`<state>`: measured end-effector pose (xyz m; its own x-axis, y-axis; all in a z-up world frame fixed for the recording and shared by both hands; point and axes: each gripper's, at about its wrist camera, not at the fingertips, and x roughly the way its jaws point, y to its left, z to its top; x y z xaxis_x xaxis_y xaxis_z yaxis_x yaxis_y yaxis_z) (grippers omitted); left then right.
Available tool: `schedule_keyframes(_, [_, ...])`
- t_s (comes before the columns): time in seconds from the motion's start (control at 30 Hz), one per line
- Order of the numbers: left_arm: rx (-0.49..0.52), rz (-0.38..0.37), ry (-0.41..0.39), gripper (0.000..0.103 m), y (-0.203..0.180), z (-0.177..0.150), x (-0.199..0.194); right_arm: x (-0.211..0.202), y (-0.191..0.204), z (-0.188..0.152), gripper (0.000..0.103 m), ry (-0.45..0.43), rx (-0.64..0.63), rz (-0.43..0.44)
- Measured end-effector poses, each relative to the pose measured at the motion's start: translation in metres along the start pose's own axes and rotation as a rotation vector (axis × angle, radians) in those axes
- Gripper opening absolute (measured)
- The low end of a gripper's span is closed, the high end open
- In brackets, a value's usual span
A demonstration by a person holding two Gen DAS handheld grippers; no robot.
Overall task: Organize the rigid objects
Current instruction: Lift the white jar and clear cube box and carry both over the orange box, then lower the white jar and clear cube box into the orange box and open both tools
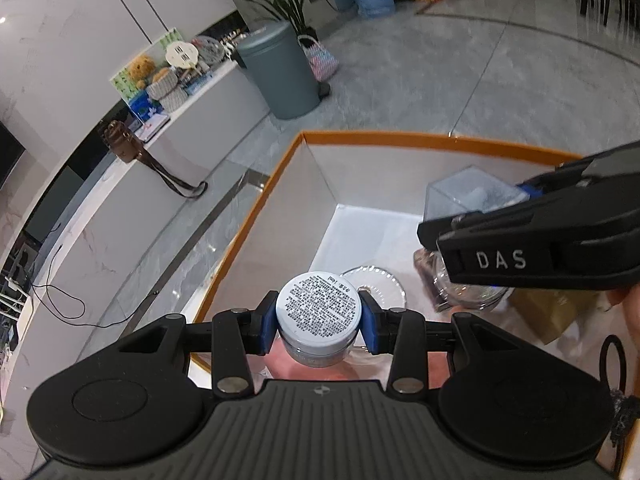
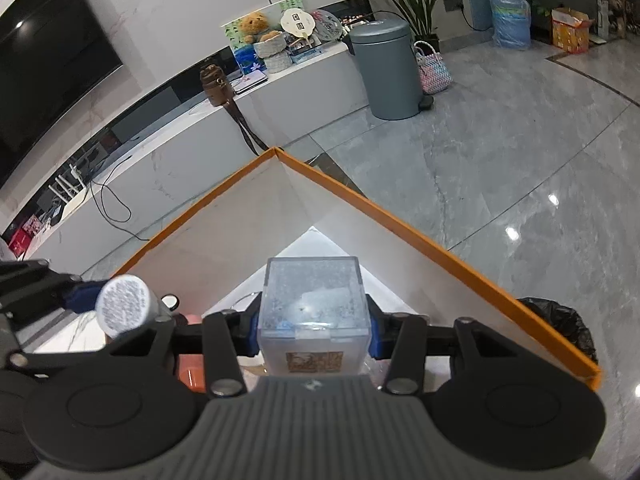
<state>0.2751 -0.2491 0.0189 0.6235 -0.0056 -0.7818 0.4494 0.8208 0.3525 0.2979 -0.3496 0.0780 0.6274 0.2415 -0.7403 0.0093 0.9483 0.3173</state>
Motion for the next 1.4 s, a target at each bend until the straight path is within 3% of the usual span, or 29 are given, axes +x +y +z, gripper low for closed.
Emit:
schedule_keyframes(0.63, [0.034, -0.045, 0.119, 0.046, 0.013, 0.011, 0.055, 0.049, -0.001, 0.006, 0.047, 0.026, 0.108, -0.024])
schedule_keyframes(0.7, [0.024, -0.044, 0.122, 0.051, 0.014, 0.011, 0.058, 0.052, 0.000, 0.007, 0.048, 0.020, 0.109, -0.020])
schedule_keyframes(0.8, [0.002, -0.059, 0.117, 0.056, 0.018, 0.012, 0.058, 0.051, 0.000, 0.008, 0.056, -0.017, 0.128, -0.015])
schedule_keyframes(0.9, [0.000, -0.060, 0.114, 0.063, 0.019, 0.012, 0.056, 0.050, 0.002, 0.009, 0.055, -0.026, 0.140, -0.008])
schedule_keyframes(1.4, [0.009, -0.038, 0.081, 0.064, 0.021, 0.012, 0.026, 0.037, 0.010, 0.011, 0.056, -0.014, 0.109, -0.014])
